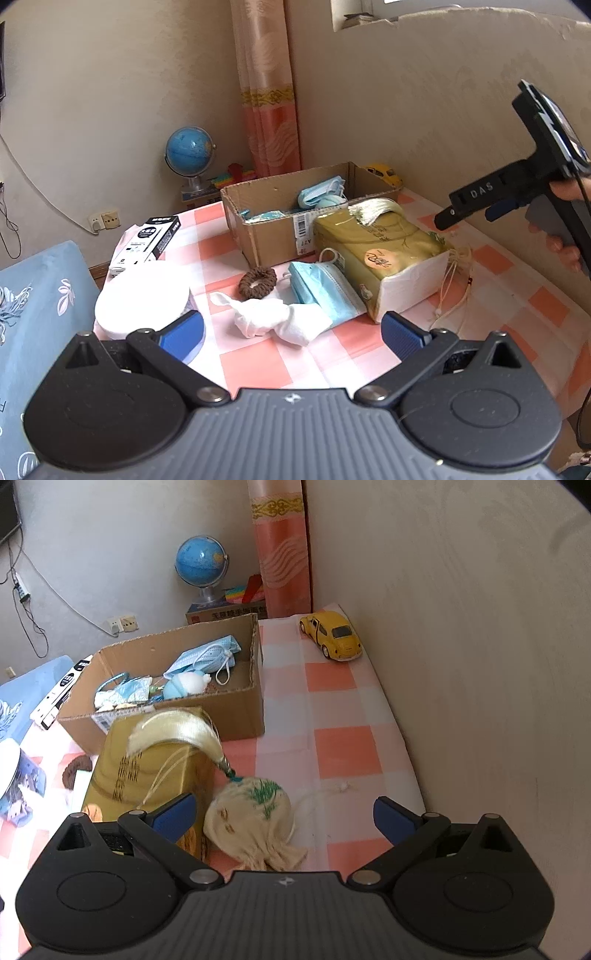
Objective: Organize soft objects
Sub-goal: 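Move the right tool to the cream drawstring pouch while the left approaches the white cloth, then grasp the cream drawstring pouch with the right gripper while the left grasps the white cloth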
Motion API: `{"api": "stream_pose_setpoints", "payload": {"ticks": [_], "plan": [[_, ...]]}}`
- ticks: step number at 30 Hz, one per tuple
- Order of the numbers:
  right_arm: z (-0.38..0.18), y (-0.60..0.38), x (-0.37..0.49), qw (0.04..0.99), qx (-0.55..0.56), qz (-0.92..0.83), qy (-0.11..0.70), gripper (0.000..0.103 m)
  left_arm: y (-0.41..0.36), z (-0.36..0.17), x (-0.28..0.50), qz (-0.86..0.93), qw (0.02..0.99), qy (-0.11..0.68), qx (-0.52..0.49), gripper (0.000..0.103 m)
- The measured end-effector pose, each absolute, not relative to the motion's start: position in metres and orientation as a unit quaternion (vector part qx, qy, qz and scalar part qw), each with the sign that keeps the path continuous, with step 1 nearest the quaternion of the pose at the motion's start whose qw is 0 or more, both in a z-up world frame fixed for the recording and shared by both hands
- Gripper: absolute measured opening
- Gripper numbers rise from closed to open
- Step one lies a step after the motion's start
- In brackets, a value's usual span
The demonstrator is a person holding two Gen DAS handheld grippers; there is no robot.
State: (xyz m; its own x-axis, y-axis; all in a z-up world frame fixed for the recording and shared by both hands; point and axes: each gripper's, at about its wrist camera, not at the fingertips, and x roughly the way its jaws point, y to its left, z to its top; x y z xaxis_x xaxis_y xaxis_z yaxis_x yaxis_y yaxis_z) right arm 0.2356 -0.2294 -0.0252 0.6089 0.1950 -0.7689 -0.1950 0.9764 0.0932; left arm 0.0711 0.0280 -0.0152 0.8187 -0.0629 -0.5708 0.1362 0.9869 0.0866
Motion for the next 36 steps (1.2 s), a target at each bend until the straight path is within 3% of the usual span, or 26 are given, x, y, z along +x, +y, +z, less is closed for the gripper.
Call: {"api": "stream_pose_setpoints", "payload": {"ticks": [20,36], "plan": [[-0.077,-0.231,0.186,0.892,-0.069,0.13,0.427,0.103,0.008,-0.023,0.076,-0.06,0.943,0.317,0.085,0.102],[-0.083,-0.24,0.17,0.901,-0.081,0.144,0.402,0.103,0.012,-0.041,0.102,-0.063,0.937,0.326,0.107,0.102]]}}
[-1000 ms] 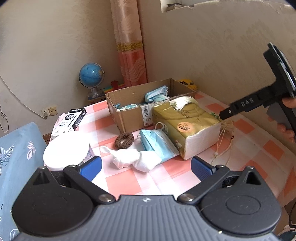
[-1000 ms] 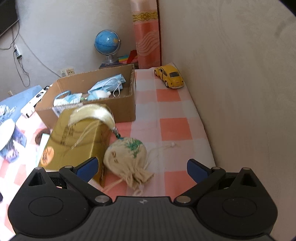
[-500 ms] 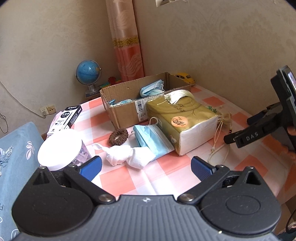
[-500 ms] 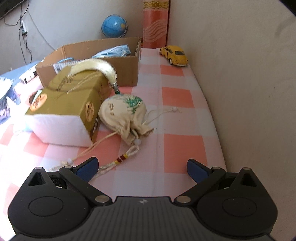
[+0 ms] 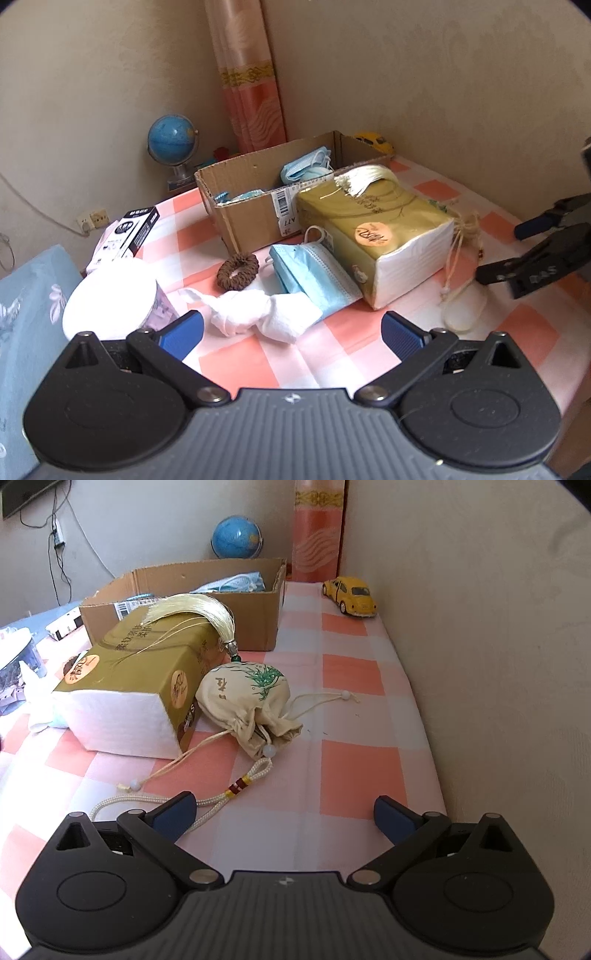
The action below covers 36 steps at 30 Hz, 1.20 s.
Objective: Organize soft objects
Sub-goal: 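Grasp the cream drawstring pouch with the right gripper while the left grasps the white cloth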
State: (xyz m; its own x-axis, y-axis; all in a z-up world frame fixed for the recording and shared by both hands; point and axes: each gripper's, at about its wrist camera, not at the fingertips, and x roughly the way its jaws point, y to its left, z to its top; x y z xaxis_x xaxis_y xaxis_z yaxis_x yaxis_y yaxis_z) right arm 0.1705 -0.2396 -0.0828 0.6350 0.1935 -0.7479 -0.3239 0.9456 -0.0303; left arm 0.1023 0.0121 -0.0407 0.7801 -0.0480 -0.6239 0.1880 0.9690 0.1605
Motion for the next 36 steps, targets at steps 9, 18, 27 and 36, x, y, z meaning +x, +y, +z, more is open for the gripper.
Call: {"api": "stream_pose_setpoints", "payload": {"ticks": [9,18,27,36], "plan": [[-0.083,-0.245,0.156,0.905,-0.084,0.148,0.389,0.103,0.021,-0.056,0.144,-0.054,0.927,0.341,0.145,0.096],[-0.054,-0.238,0.157,0.922,-0.113,0.158,0.336,0.1,0.023,-0.065,0.159,-0.056,0.923,0.352,0.145,0.096],[-0.057,-0.225,0.178,0.917,-0.134,0.174,0.332,0.074,0.023,-0.063,0.161,-0.058,0.924,0.35,0.145,0.096],[-0.057,-0.218,0.189,0.913,-0.137,0.192,0.333,0.067,0.023,-0.057,0.162,-0.07,0.922,0.35,0.151,0.096]]}}
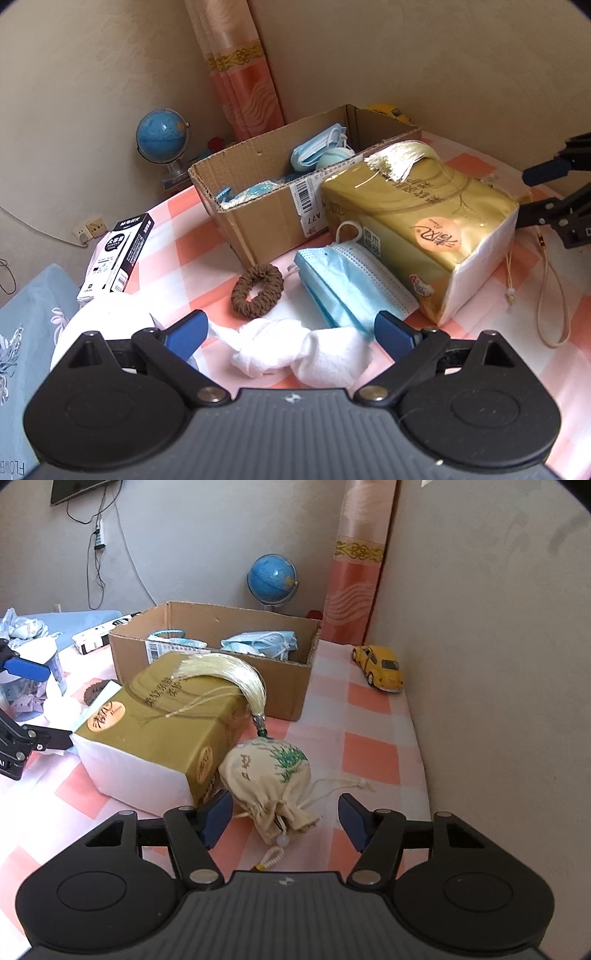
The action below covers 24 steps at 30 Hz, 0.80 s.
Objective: Organize soft objects
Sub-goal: 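Grasp the cream drawstring pouch with the right gripper while the left grasps the white cloth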
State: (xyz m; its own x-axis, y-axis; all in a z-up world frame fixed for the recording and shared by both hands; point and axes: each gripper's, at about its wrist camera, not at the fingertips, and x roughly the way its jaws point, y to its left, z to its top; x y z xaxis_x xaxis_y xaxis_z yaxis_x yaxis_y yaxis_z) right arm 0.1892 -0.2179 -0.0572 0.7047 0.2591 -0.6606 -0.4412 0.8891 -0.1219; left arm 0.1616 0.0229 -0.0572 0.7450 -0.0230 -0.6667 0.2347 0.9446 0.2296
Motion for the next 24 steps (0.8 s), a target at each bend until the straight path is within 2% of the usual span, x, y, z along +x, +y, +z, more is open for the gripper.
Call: {"api": "stream_pose_setpoints", "payload": {"ticks": [1,3,4,15,20,24], "plan": [[-0.057,-0.217,0.19,0.912,-0.138,0.195,0.334,0.065,0.023,-0.057,0.162,-0.07,0.922,0.35,0.151,0.096],[-0.058,-0.215,0.192,0.908,-0.142,0.199,0.341,0.055,0.023,-0.057,0.162,-0.071,0.921,0.351,0.151,0.096],[-0.059,-0.215,0.193,0.906,-0.143,0.199,0.344,0.054,0.023,-0.057,0.162,-0.071,0.921,0.352,0.152,0.096],[-0.061,-0.209,0.207,0.894,-0.147,0.221,0.362,0.055,0.023,-0.057,0.161,-0.086,0.917,0.357,0.155,0.096],[-0.065,-0.207,0.208,0.893,-0.145,0.217,0.367,0.05,0.024,-0.058,0.161,-0.088,0.914,0.365,0.154,0.096],[-0.064,-0.214,0.203,0.894,-0.152,0.2,0.371,0.05,0.025,-0.061,0.164,-0.088,0.91,0.376,0.15,0.097]]}}
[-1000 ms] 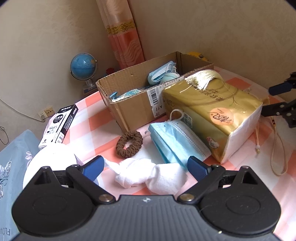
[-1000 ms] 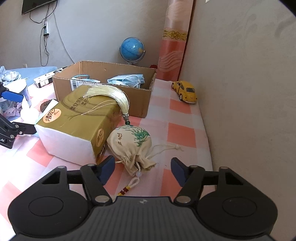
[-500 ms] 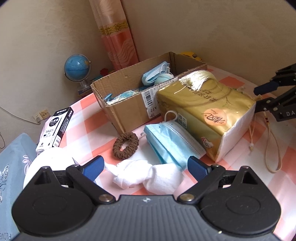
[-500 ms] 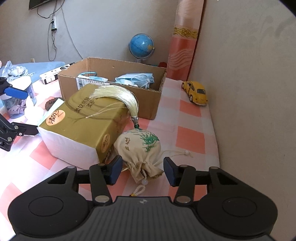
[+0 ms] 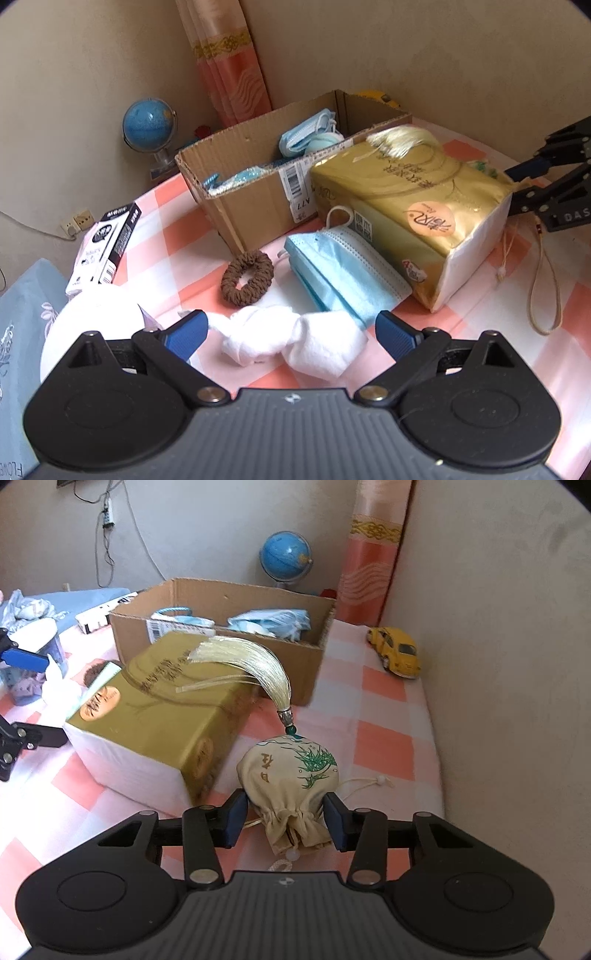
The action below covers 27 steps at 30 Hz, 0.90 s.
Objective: Organize soft objects
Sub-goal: 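Grasp the cream drawstring pouch with the right gripper while the left grasps the white cloth, then carry the pouch and white cloth into the cardboard box while opening both grippers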
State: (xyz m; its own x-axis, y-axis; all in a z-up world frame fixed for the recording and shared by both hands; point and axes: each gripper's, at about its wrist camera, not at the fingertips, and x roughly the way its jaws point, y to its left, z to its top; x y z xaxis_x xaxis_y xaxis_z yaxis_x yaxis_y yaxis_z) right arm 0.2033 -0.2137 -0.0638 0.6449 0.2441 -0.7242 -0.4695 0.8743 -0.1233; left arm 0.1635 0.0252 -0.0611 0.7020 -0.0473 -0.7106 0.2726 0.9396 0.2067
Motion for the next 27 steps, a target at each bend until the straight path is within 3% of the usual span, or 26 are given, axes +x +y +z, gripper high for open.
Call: {"api": "stream_pose_setpoints", "payload": {"ticks": [9,11,13,18,24,27], "plan": [[-0.062,-0.221,0.203,0.896,-0.149,0.193,0.371,0.054,0.027,-0.072,0.173,-0.097,0.902,0.395,0.147,0.095],[-0.063,-0.22,0.204,0.896,-0.148,0.193,0.372,0.054,0.029,-0.071,0.174,-0.098,0.901,0.396,0.149,0.087],[-0.063,-0.22,0.204,0.896,-0.149,0.192,0.372,0.054,0.032,-0.069,0.174,-0.102,0.899,0.399,0.149,0.072],[-0.063,-0.22,0.203,0.895,-0.15,0.192,0.373,0.054,0.038,-0.066,0.172,-0.121,0.891,0.413,0.144,0.052],[-0.061,-0.218,0.208,0.896,-0.145,0.189,0.374,0.065,0.041,-0.061,0.163,-0.127,0.891,0.414,0.137,0.05],[-0.06,-0.217,0.212,0.895,-0.139,0.19,0.378,0.065,0.041,-0.061,0.161,-0.131,0.89,0.414,0.135,0.05]]}}
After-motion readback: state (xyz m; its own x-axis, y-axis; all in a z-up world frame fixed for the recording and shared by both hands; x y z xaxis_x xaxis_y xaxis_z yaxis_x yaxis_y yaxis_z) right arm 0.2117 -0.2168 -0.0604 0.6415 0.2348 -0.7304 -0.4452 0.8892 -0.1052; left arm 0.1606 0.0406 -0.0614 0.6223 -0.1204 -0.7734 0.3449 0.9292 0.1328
